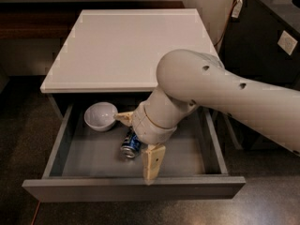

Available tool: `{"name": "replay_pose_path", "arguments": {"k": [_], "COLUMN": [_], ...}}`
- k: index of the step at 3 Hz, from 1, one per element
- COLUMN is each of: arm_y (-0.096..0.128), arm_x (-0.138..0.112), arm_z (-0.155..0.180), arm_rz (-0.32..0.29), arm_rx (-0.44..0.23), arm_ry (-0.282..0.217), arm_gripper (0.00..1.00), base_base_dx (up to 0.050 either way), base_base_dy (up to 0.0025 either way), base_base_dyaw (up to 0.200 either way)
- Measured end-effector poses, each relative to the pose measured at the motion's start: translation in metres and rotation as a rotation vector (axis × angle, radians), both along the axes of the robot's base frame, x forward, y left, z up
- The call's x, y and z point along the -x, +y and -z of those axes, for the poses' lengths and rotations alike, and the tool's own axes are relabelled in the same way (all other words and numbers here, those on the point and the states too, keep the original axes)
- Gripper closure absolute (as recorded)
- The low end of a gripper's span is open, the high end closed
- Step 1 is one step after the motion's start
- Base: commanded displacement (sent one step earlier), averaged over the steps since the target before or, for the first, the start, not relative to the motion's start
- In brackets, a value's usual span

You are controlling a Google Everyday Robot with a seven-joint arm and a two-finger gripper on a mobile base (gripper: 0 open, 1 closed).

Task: Pick pepsi can from top drawer and place on counter

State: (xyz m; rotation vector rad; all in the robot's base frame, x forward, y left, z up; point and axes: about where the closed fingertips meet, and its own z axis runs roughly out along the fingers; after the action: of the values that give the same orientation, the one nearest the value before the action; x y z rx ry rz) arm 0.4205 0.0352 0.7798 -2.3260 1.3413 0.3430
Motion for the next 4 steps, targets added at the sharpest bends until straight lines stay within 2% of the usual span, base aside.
{"name": "replay_pose_path", "arguments": {"k": [1, 3, 4], "arm_y": [-0.008, -0.019, -0.025], "arm_x": [-0.035, -0.093, -0.111], "arm_z": [-0.002, 0.027, 0.045], "arm_rz": [-0.030, -0.136, -0.189], "arm_rx": [0.090, 0.261, 0.327], "arm_ry": [-0.019, -0.073, -0.084], "arm_gripper": [0.00, 0.00, 0.00], "base_base_dx": [0.000, 0.000, 0.000], "base_base_dy": [0.00000, 0.00000, 0.00000], "base_base_dyaw": [0.000, 0.000, 0.000]}}
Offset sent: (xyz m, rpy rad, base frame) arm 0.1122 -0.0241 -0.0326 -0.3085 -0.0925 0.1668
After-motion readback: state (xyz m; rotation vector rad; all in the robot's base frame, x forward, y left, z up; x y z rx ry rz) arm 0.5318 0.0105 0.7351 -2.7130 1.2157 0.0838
